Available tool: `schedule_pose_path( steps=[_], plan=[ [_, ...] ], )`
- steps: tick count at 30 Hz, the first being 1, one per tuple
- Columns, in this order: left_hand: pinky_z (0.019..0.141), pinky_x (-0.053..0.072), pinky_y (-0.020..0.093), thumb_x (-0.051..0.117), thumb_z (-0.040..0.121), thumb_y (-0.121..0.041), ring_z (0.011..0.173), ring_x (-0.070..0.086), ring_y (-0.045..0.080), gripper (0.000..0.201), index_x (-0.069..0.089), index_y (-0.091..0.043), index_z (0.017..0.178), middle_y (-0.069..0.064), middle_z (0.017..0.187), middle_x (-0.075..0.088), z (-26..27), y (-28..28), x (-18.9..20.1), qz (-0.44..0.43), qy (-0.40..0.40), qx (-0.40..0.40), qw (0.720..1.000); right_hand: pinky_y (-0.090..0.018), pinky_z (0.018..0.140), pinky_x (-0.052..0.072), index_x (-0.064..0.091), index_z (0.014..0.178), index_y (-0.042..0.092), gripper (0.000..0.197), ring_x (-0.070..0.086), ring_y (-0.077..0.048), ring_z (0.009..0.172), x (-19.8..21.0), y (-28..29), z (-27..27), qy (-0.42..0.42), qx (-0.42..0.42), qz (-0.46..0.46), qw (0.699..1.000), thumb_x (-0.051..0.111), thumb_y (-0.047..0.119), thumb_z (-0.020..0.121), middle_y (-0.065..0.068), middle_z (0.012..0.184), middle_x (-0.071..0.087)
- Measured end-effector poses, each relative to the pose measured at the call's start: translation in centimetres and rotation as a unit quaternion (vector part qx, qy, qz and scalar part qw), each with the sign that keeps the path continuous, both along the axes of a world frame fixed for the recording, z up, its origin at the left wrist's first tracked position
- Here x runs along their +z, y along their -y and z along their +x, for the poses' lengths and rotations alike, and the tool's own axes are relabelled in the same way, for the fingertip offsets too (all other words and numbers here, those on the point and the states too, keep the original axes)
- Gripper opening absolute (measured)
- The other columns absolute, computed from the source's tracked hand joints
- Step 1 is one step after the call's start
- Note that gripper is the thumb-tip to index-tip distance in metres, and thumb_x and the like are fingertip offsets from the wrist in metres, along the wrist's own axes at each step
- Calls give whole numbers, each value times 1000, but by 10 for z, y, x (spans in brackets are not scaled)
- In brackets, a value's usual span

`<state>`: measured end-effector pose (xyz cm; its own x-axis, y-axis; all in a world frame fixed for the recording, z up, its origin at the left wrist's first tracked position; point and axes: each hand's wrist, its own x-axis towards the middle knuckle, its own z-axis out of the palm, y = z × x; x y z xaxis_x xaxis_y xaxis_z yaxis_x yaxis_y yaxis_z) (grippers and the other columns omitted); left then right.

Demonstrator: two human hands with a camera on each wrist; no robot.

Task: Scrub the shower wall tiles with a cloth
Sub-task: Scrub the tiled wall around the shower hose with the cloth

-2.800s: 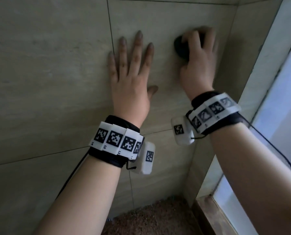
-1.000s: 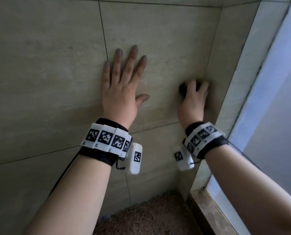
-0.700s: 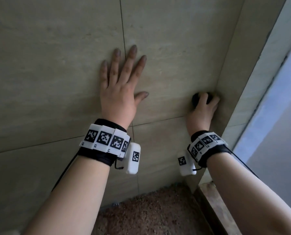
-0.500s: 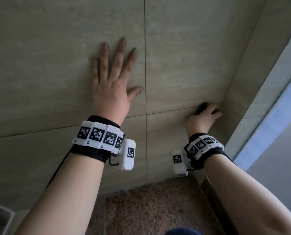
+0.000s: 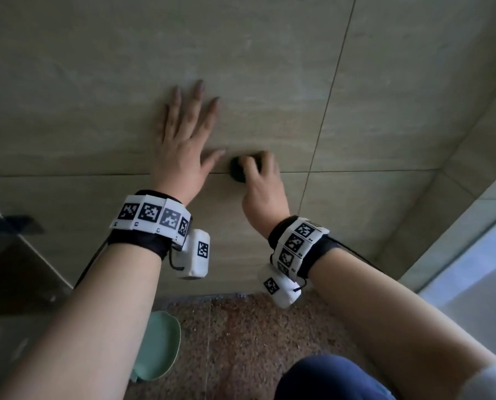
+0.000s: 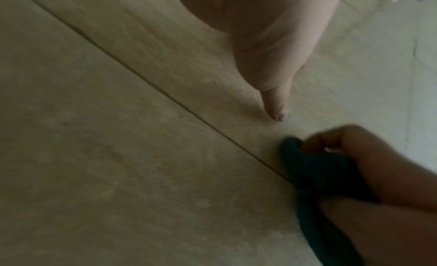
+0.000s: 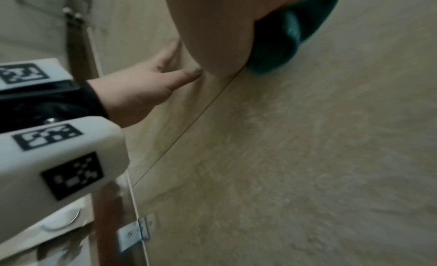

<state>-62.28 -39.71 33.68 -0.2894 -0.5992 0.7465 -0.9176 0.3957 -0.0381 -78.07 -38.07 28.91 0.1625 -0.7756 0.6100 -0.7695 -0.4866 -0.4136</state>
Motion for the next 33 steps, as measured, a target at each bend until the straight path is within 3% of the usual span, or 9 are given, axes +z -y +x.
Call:
schedule_pose_path(
  steps=[3,5,7,11,17,21,27,30,33],
  plan=[
    [111,23,43,51,95,-27,138,31,37,51,42,-11,143,15,152,35,13,-10,-6,-26,-52,-29,998,-49,69,51,56,114,1,49,52,-41,94,14,-2,17,-55,146,-7,988,48,-15,68,-23,112,47],
    [95,36,42,51,96,-20,116,52,36,36,56,-7,130,17,135,53,21,-16,-10,-73,-87,-11,993,-47,72,52,57,113,-1,48,53,-41,96,21,-3,22,-34,174,-24,984,48,-17,69,-24,112,47],
    [87,42,38,50,97,-16,101,53,29,30,61,-2,121,19,118,60,29,-20,-14,-97,-134,-23,986,-47,74,52,56,114,-2,46,53,-41,97,22,-4,25,-19,189,-34,981,48,-17,71,-24,112,47],
    [74,42,6,52,99,-22,79,53,5,29,62,-1,115,2,102,61,41,-36,-18,72,-352,-71,930,-47,68,49,48,119,-4,45,54,-42,92,10,-8,31,-5,215,2,977,49,-14,75,-23,116,47],
    [76,45,8,61,93,-18,80,59,-10,7,67,-18,97,-7,92,67,57,-51,-26,262,-491,-88,826,-51,58,48,40,116,0,36,53,-41,79,-5,0,53,20,261,29,965,48,-6,82,-26,109,48],
    [82,50,15,67,87,-8,90,63,0,23,64,-30,92,-14,93,66,67,-63,-28,330,-508,-65,793,-45,61,47,36,111,16,37,47,-28,84,-5,-8,67,28,285,69,956,48,-5,84,-24,111,49],
    [80,46,10,66,86,-1,88,61,0,26,65,-26,93,-16,90,64,77,-84,17,398,-507,-2,764,-19,67,34,41,115,5,36,46,-23,87,33,-36,72,29,285,187,939,46,-7,82,-23,114,48],
    [79,46,10,67,83,3,85,60,-1,26,66,-22,92,-15,87,65,86,-89,31,421,-516,24,746,-14,74,32,46,115,-7,31,48,-22,93,51,-45,77,30,268,251,930,49,-11,85,-22,117,48],
    [77,48,15,68,81,6,81,62,6,26,66,-17,94,-9,84,66,96,-97,11,429,-558,88,705,-14,85,33,47,122,-2,35,50,-27,108,39,-48,83,4,217,349,912,46,-10,88,-16,125,47]
  ],
)
